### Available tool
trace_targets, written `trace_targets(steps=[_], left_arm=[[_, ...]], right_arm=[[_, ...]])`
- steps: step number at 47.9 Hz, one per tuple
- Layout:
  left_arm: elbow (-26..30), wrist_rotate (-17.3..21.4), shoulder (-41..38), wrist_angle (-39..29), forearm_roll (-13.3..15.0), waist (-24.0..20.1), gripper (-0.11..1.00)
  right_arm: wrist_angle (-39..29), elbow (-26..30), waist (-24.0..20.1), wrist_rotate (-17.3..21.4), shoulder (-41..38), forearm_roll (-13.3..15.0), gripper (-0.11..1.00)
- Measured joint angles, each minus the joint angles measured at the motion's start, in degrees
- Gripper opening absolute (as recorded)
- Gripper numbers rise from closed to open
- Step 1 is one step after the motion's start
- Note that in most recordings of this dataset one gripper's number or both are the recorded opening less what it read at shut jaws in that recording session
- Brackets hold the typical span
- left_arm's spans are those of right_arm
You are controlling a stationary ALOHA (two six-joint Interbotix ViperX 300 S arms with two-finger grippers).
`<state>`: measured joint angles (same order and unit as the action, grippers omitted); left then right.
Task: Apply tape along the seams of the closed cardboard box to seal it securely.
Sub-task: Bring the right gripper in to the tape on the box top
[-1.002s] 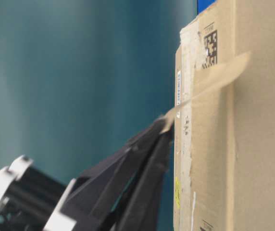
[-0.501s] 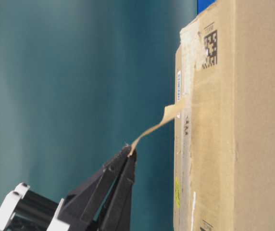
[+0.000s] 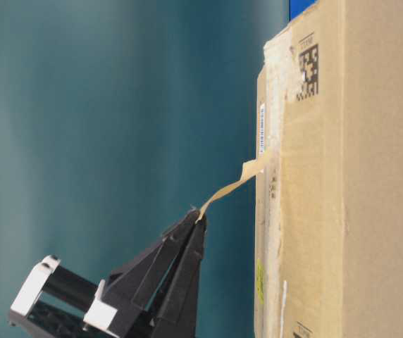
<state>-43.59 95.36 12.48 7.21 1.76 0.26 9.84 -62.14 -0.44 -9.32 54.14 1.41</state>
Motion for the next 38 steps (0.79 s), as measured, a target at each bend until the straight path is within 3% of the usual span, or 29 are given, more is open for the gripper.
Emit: trace_targets(steps=[32,38], left_arm=[[1.3,-0.2,-1.0,-5.4,0.0,-0.8,0.02],[1.3,-0.1,-1.1,-6.2,0.0,-0.9,0.02]], right_arm=[[4.4,0.0,0.3,0.8,-8.0,-0.1,0.00],[7.5,0.5,0.8,1.0,-12.0,-1.6,0.01]])
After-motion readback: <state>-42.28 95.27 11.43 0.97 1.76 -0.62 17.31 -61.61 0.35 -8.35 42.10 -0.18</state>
